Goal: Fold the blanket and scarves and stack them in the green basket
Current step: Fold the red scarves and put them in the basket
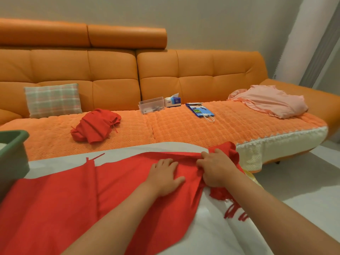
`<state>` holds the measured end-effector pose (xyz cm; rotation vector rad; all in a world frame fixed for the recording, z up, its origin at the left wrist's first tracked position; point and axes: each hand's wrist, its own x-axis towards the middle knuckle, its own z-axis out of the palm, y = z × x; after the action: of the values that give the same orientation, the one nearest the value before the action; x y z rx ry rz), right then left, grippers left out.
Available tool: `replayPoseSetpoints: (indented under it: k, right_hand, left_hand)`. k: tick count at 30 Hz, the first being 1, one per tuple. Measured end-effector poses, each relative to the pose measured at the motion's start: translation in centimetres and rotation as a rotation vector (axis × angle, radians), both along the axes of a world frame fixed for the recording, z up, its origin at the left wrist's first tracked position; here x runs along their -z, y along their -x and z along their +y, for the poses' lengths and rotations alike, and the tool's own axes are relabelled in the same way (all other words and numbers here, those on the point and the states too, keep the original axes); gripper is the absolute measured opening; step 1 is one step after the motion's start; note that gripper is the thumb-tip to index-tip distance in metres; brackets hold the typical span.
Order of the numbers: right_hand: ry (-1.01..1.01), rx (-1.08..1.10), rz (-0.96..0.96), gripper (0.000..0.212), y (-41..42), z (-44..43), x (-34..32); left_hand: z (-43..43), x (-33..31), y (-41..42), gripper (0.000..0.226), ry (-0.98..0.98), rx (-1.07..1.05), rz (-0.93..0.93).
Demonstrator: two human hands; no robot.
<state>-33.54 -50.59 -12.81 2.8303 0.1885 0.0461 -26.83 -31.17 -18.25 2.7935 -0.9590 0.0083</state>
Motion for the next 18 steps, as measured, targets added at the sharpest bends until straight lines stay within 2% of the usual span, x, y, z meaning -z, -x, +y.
replayPoseSetpoints:
  k: [2, 4, 7, 9, 11, 13, 16, 18]
  right_hand:
    - [-0.044, 0.118, 0.053, 0.037, 1.5, -0.3, -0.5]
    - [-0.067, 0.193, 0.057, 0.037, 2.4, -0.3, -0.8]
    - [-0.013, 0.138, -0.043, 0.034, 2.2, 0.7, -1.1]
    - [-0.08, 0.083, -0.104, 0.032, 1.5, 1.9, -1.0]
    - [-0.139, 0.053, -0.099, 0.031, 0.6, 2.9, -0.4]
    - [-0.163, 0.083, -0.026, 0.034, -0.5, 3.7, 0.6]
    - [-0.201, 0.264, 0.125, 0.063, -2.3, 4.0, 1.9]
    - [-0.27, 0.375, 0.219, 0.083, -3.7, 3.6, 2.2]
  left_hand:
    - [-0.2, 0.0, 1.0, 0.081, -0.126, -0.014, 0.116]
    - [-0.4, -0.3, 1.6, 0.083, -0.148, 0.012, 0.177]
    - [-0.8, -0.8, 2.0, 0.076, -0.107, 0.078, 0.216]
    - [-0.8, -1.0, 1.5, 0.064, -0.03, 0.066, 0.209]
    - [-0.6, -1.2, 0.5, 0.05, 0.047, 0.024, 0.122]
    - [-0.2, -1.3, -1.1, 0.051, 0.08, -0.015, 0.049]
    - [0.2, -1.5, -3.8, 0.076, -0.051, -0.049, 0.084]
    - [0.3, -1.3, -5.1, 0.081, -0.14, -0.054, 0.123]
